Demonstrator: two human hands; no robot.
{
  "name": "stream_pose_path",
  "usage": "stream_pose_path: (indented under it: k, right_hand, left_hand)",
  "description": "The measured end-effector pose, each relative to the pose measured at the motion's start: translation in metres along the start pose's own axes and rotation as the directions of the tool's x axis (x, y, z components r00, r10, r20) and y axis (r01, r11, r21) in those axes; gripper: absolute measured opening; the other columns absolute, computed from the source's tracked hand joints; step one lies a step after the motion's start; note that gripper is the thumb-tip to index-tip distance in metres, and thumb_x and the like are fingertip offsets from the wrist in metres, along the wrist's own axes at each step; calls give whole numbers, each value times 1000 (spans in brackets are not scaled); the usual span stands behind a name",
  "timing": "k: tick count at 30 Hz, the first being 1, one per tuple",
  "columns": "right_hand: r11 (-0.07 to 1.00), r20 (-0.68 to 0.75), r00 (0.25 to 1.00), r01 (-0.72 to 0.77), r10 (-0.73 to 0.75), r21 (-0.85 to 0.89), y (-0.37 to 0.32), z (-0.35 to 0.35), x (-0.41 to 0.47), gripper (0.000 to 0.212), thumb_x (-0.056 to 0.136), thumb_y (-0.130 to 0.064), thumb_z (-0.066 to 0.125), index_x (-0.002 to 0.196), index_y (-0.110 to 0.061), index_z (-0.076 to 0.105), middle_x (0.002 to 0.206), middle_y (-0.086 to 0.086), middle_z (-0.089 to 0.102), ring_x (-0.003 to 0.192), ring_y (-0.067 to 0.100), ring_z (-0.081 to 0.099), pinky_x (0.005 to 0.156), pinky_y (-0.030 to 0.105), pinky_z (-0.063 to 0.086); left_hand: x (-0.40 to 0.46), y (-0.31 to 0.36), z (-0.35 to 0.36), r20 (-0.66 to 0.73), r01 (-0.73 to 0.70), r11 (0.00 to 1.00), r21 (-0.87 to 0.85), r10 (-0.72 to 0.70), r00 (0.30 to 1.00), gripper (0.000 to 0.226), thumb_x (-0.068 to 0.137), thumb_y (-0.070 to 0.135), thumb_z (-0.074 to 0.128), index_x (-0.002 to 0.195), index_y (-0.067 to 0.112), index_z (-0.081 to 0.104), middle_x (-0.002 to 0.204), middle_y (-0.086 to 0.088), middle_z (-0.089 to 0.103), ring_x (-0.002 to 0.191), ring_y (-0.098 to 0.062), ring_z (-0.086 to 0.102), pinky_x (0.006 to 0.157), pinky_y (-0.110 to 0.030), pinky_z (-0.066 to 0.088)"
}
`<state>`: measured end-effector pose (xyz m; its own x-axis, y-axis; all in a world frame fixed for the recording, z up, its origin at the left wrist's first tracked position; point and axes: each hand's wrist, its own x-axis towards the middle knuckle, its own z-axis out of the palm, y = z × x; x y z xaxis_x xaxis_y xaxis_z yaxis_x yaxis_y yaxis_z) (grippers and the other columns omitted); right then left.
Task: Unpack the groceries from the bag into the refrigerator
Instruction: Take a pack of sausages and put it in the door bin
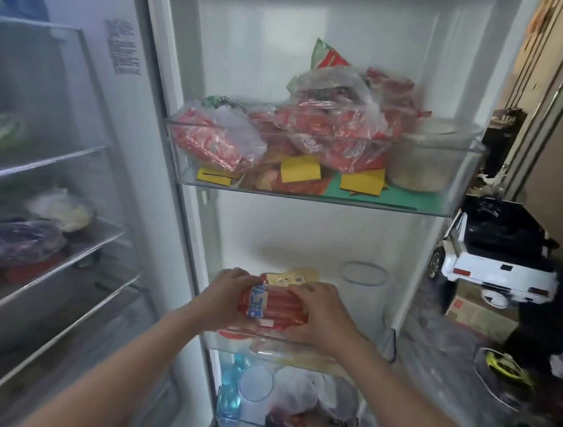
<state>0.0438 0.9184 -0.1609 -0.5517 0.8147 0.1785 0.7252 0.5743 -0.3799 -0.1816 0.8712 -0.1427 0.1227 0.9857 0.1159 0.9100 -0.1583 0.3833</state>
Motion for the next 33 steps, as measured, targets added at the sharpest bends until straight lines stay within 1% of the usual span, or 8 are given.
stream_pose_path:
  k: [8,15,19,21,23,27,30,33]
  right_hand:
    - [1000,-14,1000,21,-21,4,24,17,52,82,63,-44,78,137,-30,45,137,-6,41,125,19,30,100,33,37]
    - [977,3,995,94,-95,-190,31,52,67,80,69,-55,68,138,-30,39,143,-4,39,133,24,32,108,40,31]
    - [975,22,996,89,-86,-201,32,59,62,78,78,-55,62,145,-31,30,153,-6,27,142,22,16,115,43,19]
    - [982,22,997,71,-68,-173,31,60,60,80,78,-57,61,146,-32,29,153,-5,27,142,23,19,115,45,21]
    - [986,-6,999,52,-54,-160,29,60,55,81,74,-60,62,145,-31,33,150,-2,35,139,25,29,113,46,28]
    - [994,-42,998,49,-54,-101,22,53,34,84,77,-65,56,148,-32,25,155,-4,26,143,22,21,113,44,29]
    - [994,-105,993,48,-59,-101,9,46,7,84,78,-78,37,147,-32,25,155,-2,28,144,22,23,112,44,32]
    - [989,-96,993,58,-72,-135,-10,41,-30,81,82,-71,41,149,-31,23,159,-2,17,146,23,14,114,45,27]
  left_hand:
    - [58,-37,19,-11,20,998,58,-20,1000,89,57,45,83,136,31,45,129,4,45,123,-18,34,104,-26,29]
    - [70,-60,43,64,33,985,169,-44,997,94,62,49,78,144,35,34,149,10,34,138,-19,25,112,-33,21]
    - [60,-70,55,32,-2,1000,30,1,999,91,65,47,76,144,26,36,151,7,31,139,-17,25,110,-22,11]
    - [51,-70,57,3,-15,1000,-12,15,1000,93,63,59,66,144,24,37,151,2,32,139,-18,24,112,-24,9]
    - [43,-69,57,-65,-47,996,-74,43,997,92,63,66,59,142,23,41,147,1,37,135,-15,26,116,-32,18]
    - [16,-57,48,-167,-72,975,-209,37,985,86,65,73,61,139,37,38,140,20,31,129,4,22,113,-23,21]
    - [-12,-44,46,-233,-72,967,-245,13,972,84,66,75,61,139,39,40,140,21,34,132,-6,32,112,-30,28]
    - [-44,-29,48,-245,-102,960,-262,36,969,84,65,83,52,136,38,42,137,15,36,131,-12,35,111,-35,30]
